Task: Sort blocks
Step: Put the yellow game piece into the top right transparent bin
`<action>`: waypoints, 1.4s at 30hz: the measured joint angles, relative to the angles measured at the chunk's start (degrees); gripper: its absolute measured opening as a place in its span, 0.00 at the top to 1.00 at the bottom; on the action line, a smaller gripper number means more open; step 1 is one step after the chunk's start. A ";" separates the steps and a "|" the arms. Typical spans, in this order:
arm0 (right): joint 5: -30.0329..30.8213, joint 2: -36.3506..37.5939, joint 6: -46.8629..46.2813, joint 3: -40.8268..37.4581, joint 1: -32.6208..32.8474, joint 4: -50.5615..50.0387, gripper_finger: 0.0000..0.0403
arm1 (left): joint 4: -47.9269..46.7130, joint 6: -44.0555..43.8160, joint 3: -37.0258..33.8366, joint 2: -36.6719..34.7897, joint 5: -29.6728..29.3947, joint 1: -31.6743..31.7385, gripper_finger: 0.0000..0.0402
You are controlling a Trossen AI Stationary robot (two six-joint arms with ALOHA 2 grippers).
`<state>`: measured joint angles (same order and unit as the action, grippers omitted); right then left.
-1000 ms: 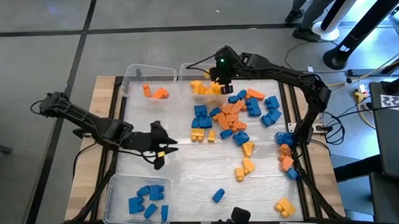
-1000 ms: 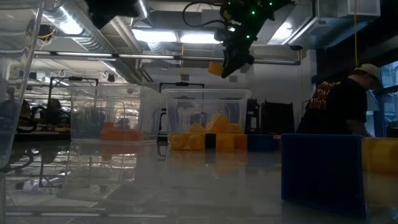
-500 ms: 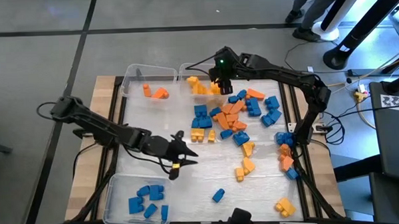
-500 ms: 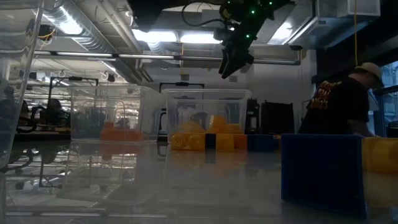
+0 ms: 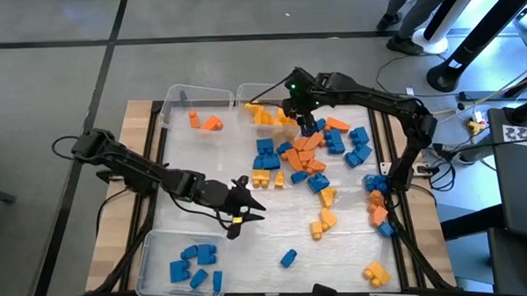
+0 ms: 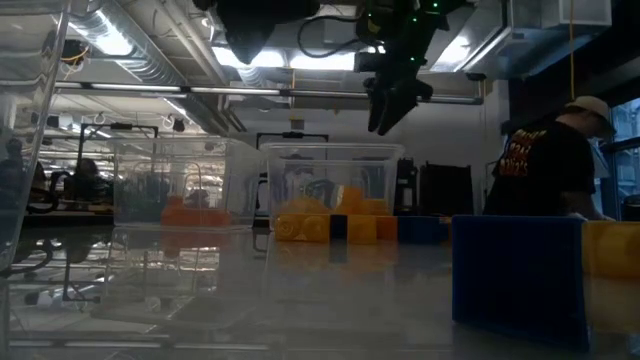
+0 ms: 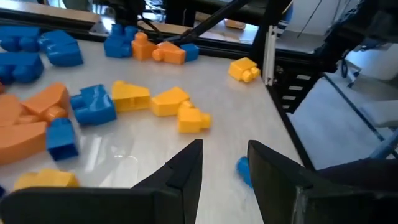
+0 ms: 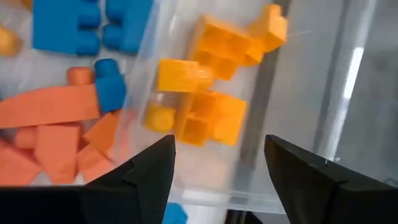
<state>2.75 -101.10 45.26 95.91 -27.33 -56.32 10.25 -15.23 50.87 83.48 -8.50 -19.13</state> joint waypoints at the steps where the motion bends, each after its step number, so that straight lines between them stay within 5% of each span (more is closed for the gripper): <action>1: -0.19 0.00 0.02 0.00 0.00 -0.48 0.38 | -0.29 0.69 0.00 0.00 -0.01 0.46 0.71; 14: -0.82 0.00 0.04 -0.01 1.18 -0.85 0.38 | 7.99 17.00 0.00 10.59 -1.37 5.13 0.71; 21: -0.83 0.00 0.04 -0.01 4.00 -0.93 0.38 | 14.17 32.13 0.00 18.89 -8.93 6.91 0.71; 42: -0.69 0.00 -2.12 0.01 17.56 -0.41 0.38 | 16.84 46.11 2.53 31.24 -19.63 8.47 0.71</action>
<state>2.07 -101.10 43.14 95.92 -9.77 -56.73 27.09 30.88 53.40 114.73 -28.13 -10.66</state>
